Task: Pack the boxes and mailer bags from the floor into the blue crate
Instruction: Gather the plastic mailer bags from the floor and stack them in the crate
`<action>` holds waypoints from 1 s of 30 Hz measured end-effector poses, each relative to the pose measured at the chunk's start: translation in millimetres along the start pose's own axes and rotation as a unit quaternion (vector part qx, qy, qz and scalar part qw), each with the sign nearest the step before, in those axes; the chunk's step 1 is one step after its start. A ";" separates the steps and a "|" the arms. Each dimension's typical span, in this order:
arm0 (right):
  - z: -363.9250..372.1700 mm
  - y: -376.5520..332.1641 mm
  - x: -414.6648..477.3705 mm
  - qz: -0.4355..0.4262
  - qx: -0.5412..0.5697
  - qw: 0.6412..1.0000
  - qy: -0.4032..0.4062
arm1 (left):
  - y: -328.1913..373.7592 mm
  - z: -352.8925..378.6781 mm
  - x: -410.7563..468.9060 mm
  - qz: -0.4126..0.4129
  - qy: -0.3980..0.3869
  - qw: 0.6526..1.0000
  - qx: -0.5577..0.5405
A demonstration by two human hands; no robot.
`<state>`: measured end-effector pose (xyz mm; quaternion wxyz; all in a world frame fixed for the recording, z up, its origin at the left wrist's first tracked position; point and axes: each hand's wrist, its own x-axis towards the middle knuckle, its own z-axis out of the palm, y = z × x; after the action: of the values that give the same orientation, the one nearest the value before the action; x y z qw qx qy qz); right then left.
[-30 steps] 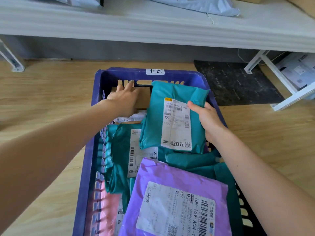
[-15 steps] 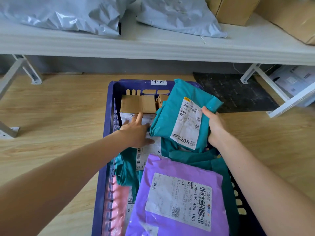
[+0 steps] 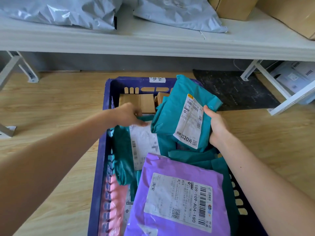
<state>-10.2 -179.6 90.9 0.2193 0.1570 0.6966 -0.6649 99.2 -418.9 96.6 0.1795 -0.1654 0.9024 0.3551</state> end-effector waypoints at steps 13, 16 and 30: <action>4.3 3.2 2.1 -0.005 0.013 1.000 -0.015 | -5.4 -12.1 26.3 -0.168 0.225 0.926 -0.254; 5.0 3.1 5.0 -0.030 0.008 0.999 0.008 | -3.6 8.1 15.6 -0.079 0.256 0.961 -0.071; 35.2 11.4 -3.7 -0.064 0.078 0.982 -0.161 | -23.9 3.4 14.2 0.093 0.207 0.923 0.311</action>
<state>2.2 -213.6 82.3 0.2723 0.0195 0.6065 -0.7467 97.6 -435.5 74.2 -0.0023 -0.0865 0.9958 0.0294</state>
